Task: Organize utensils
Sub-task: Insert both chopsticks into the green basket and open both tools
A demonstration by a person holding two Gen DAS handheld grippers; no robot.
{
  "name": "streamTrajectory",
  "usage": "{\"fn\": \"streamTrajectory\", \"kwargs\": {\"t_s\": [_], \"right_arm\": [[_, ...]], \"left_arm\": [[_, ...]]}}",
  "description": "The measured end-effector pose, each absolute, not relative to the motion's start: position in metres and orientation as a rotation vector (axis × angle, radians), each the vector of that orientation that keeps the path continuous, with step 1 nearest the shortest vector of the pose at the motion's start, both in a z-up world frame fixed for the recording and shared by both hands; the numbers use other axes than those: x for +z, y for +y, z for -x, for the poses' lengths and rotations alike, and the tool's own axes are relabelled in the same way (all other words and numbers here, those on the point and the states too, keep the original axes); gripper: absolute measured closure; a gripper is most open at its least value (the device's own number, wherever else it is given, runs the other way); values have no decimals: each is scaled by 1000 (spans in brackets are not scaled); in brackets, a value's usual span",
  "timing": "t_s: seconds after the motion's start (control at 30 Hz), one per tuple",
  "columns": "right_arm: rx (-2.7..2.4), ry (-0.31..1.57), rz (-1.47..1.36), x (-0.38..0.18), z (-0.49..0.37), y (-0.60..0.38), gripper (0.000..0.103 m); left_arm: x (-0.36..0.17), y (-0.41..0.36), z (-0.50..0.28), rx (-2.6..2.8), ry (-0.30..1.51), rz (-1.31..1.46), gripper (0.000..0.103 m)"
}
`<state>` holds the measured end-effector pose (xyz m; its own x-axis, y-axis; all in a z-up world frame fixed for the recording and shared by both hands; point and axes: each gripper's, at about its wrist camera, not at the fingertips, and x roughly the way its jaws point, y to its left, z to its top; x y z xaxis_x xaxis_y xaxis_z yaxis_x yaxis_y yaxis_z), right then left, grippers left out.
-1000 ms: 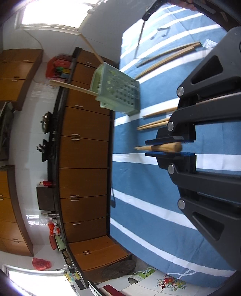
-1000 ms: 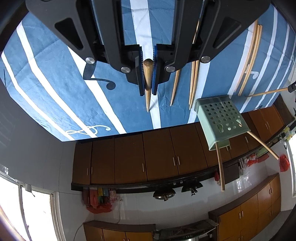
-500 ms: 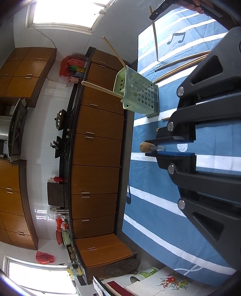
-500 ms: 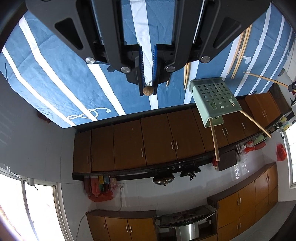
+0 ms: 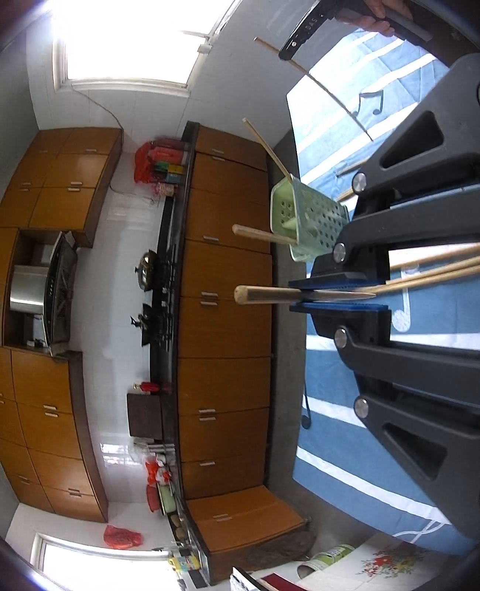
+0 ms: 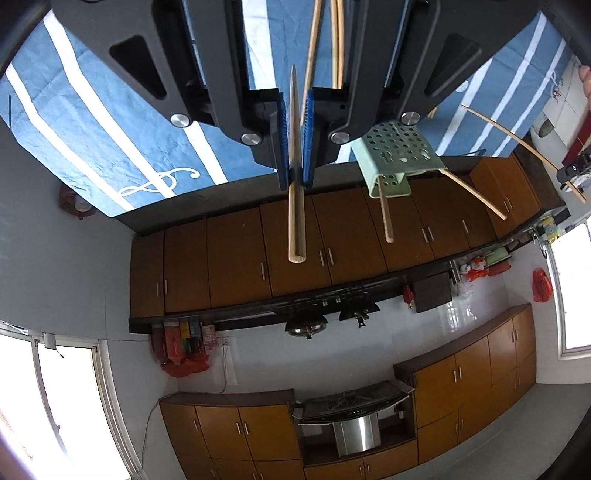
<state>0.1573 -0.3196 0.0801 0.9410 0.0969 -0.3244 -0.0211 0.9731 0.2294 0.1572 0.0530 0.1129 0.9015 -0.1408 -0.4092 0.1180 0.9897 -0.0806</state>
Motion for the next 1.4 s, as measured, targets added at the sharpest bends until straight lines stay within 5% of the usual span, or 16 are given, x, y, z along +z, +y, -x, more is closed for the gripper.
{"fn": "streamTrajectory", "kwargs": {"t_s": [0.57, 1.4], "right_arm": [[230, 93, -269, 158, -179, -269, 95], [199, 307, -276, 99, -258, -241, 94]], "left_arm": [[192, -16, -190, -218, 245, 66, 96], [117, -10, -284, -200, 450, 123, 91]]}}
